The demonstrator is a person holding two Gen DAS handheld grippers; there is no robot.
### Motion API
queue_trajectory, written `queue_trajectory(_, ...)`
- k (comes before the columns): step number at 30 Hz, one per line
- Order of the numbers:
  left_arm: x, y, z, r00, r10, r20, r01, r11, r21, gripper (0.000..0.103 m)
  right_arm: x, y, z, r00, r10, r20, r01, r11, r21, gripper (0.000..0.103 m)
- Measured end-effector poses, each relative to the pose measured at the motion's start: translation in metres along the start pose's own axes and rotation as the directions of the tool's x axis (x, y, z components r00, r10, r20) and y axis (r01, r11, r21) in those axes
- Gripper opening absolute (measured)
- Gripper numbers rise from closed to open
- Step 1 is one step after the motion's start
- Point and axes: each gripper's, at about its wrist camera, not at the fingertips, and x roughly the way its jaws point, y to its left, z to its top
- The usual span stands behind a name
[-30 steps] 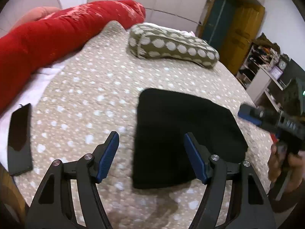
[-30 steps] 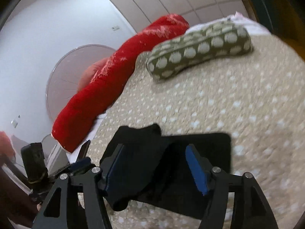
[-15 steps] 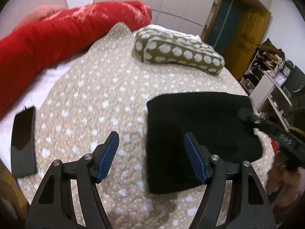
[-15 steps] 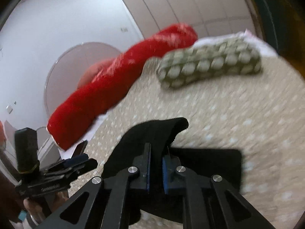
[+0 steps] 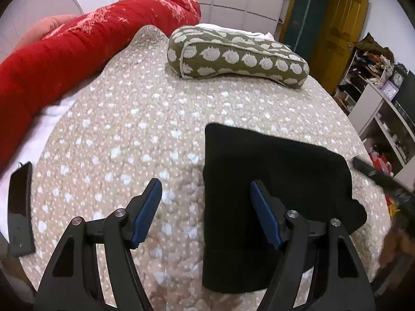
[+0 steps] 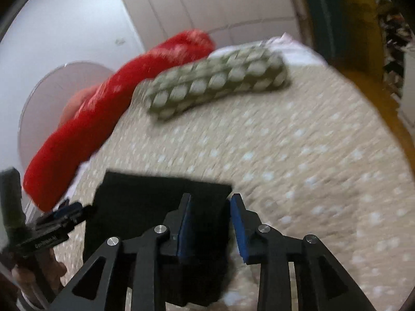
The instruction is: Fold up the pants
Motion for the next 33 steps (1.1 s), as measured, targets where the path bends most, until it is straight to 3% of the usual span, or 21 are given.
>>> queue_trajectory(3,0.005,-0.005,0.006,1.0,0.007,0.004,-0.007,1.0,0.01,0.071,-0.014,0.012,0.006,0.997,0.064,0.033,-0.062,0.997,-0.042,0.029)
queue_trajectory(6,0.015,-0.008,0.01,1.0,0.009,-0.007,-0.009,1.0,0.004,0.071,-0.001,0.037,0.003,0.995,0.093,-0.022,-0.095,0.987,-0.13,0.029)
queue_trajectory(13,0.037,-0.013,0.015,0.999,0.04,-0.028,-0.04,0.999,0.016,0.071,0.063,0.046,-0.006,0.986,-0.003,-0.165,-0.025,0.985,-0.17,0.029)
queue_trajectory(21,0.057,-0.011,0.02,0.997,0.058,-0.042,-0.058,0.998,0.004,0.073,0.098,0.042,0.003,0.984,0.021,-0.176,-0.049,0.987,-0.151,0.03)
queue_trajectory(27,0.058,-0.011,0.019,0.997,0.072,-0.034,-0.073,0.997,0.001,0.078,0.088,0.042,0.007,0.984,0.028,-0.177,-0.053,0.989,-0.14,0.03)
queue_trajectory(33,0.055,-0.01,0.018,0.997,0.07,-0.032,-0.07,0.998,0.001,0.078,0.04,0.054,0.007,0.991,0.06,-0.121,-0.082,0.98,-0.182,0.029)
